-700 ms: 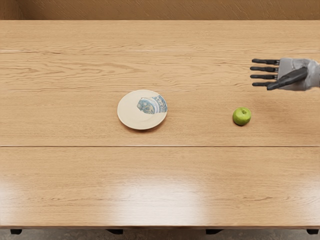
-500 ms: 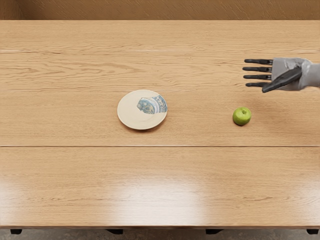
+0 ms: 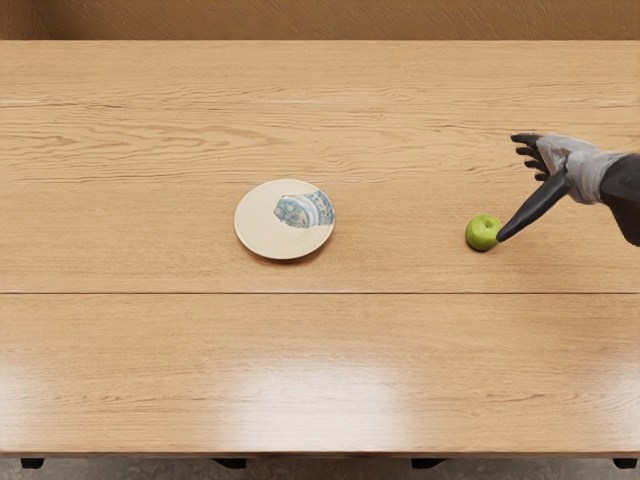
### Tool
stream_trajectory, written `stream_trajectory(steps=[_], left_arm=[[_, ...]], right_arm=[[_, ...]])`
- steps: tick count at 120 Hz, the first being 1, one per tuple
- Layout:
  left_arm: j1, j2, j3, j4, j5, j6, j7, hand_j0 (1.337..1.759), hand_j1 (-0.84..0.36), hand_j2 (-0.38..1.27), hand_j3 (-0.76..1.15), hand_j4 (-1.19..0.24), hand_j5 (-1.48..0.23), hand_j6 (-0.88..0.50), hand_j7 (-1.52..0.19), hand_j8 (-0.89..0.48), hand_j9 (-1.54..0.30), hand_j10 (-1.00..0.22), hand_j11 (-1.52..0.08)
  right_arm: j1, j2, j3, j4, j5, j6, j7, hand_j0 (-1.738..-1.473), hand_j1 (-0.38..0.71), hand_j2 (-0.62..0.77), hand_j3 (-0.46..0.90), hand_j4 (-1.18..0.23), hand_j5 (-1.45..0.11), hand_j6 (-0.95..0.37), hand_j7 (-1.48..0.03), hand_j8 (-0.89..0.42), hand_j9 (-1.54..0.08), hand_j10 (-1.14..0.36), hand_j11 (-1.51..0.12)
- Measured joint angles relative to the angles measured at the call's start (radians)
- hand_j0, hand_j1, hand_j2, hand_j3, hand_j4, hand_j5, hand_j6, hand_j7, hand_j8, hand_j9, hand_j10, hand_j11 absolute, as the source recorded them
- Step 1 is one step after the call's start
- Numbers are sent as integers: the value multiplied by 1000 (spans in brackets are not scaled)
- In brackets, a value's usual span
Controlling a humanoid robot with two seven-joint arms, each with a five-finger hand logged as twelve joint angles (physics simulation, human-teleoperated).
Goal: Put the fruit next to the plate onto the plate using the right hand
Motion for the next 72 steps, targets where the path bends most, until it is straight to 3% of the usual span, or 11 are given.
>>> stream_trajectory(steps=[16,38,58,72], left_arm=[[0,0,0,0,0,0,0,1658,336,2,0,-11,-14,-11,-14,-11,-14,-11,-14],[0,0,0,0,0,0,0,1658,336,2,0,-11,-14,-11,-14,-11,-14,-11,-14],[0,0,0,0,0,0,0,1658,336,2,0,-11,-14,-11,-14,-11,-14,-11,-14],[0,0,0,0,0,0,0,1658,337,2,0,-11,-14,-11,-14,-11,-14,-11,-14]], right_arm=[[118,136,-243,-34,-83,-203,0,-1658,-349,1,0,-2,0,-3,0,-2,0,-2,0],[266,304,-593,-131,-84,-282,0,-1658,-349,1,0,-2,0,-3,0,-2,0,-2,0],[304,359,-695,-177,-77,-295,0,-1658,-333,-1,0,-15,-18,-16,-18,-16,-18,-15,-18],[321,368,-712,-187,-59,-297,0,-1658,-217,-21,0,-112,-144,-113,-144,-112,-144,-112,-144]])
